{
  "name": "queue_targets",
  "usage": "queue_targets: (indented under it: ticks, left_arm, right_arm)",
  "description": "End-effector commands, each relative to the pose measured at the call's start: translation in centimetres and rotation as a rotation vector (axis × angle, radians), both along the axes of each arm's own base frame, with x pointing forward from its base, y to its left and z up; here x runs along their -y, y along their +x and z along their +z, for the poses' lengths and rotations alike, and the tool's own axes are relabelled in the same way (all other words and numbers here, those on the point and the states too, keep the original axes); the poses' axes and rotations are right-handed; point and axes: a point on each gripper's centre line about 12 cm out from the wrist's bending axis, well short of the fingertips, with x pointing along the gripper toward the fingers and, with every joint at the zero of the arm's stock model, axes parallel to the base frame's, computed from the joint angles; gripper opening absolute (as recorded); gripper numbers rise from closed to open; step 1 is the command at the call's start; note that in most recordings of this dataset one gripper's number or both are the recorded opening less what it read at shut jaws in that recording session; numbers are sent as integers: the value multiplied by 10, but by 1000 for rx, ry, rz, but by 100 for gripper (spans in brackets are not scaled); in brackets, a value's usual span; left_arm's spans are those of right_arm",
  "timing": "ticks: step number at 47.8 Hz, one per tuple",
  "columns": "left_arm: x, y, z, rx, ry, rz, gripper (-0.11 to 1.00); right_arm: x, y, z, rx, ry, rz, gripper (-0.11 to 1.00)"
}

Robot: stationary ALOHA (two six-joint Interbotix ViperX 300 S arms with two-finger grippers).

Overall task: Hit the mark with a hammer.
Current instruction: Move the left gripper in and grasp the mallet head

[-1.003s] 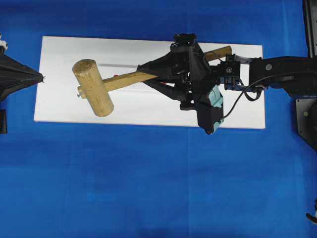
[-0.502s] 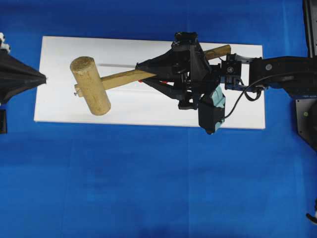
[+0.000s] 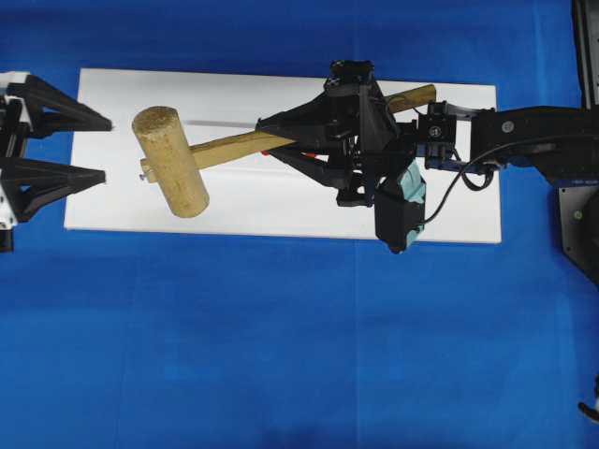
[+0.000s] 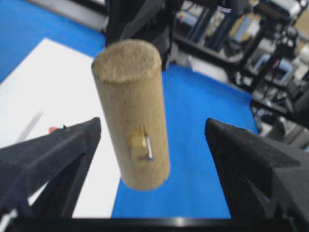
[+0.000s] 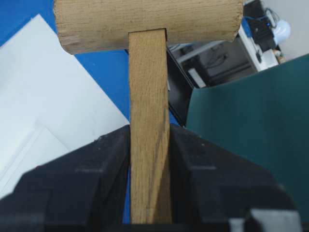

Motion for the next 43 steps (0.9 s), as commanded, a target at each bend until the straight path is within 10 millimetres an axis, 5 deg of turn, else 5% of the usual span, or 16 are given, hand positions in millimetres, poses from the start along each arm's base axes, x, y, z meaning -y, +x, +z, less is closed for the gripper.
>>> queue_targets:
  ticks: [1, 31, 43]
  left_arm:
    - [-2, 10, 8, 35, 0, 6, 93]
    - [-25, 67, -4, -24, -6, 84, 94]
    - [-26, 74, -3, -35, -41, 87, 88]
  right_arm:
    - [0, -1, 25, 77, -2, -2, 10]
    - [1, -1, 25, 74, 5, -6, 10]
    - [1, -1, 25, 73, 10, -11, 10]
